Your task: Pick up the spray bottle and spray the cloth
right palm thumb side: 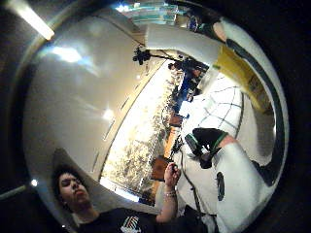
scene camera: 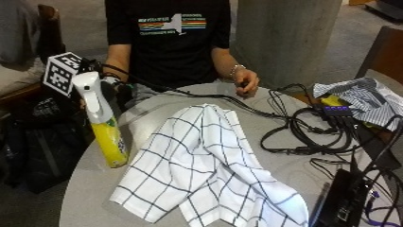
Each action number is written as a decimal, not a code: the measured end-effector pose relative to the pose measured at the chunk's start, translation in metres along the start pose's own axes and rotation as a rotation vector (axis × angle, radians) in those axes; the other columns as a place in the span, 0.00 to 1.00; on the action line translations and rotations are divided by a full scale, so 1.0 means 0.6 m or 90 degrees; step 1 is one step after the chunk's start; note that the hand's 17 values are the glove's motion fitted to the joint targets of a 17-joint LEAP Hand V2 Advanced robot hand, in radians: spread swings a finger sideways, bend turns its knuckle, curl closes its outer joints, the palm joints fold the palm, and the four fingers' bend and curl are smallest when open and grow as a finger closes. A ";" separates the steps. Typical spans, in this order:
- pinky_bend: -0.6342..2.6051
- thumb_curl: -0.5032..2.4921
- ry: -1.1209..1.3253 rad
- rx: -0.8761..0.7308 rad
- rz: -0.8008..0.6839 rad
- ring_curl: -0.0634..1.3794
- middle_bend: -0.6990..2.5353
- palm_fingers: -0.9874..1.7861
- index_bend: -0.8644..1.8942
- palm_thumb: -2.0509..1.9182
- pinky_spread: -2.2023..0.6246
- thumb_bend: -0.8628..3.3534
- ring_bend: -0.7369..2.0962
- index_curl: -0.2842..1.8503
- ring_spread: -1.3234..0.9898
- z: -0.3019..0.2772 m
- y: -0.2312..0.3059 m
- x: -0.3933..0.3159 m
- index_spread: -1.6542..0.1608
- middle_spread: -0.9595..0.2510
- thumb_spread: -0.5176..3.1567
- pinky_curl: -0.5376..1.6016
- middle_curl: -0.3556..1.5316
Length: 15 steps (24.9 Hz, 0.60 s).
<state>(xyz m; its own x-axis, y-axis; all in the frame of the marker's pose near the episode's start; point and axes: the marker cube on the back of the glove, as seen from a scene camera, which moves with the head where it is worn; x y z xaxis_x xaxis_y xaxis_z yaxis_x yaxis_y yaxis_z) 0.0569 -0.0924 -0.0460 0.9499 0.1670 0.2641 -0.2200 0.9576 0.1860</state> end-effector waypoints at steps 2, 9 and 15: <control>0.38 0.27 0.027 0.055 0.062 0.25 0.31 0.52 0.34 0.71 0.85 0.23 0.39 0.19 0.59 0.020 -0.038 -0.008 0.72 0.82 0.39 0.42 0.36; 0.40 0.28 0.063 0.061 0.092 0.25 0.30 0.50 0.34 0.72 0.86 0.22 0.40 0.19 0.60 0.037 -0.098 -0.006 0.72 0.83 0.38 0.42 0.37; 0.40 0.30 -0.060 0.164 0.075 0.27 0.31 0.64 0.36 0.77 0.81 0.24 0.46 0.19 0.57 0.034 -0.105 0.026 0.74 0.79 0.38 0.41 0.38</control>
<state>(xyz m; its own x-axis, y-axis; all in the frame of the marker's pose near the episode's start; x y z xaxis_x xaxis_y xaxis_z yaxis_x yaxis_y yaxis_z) 0.0809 -0.1549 -0.0341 0.8921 0.2396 0.3830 -0.3886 0.8394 0.3801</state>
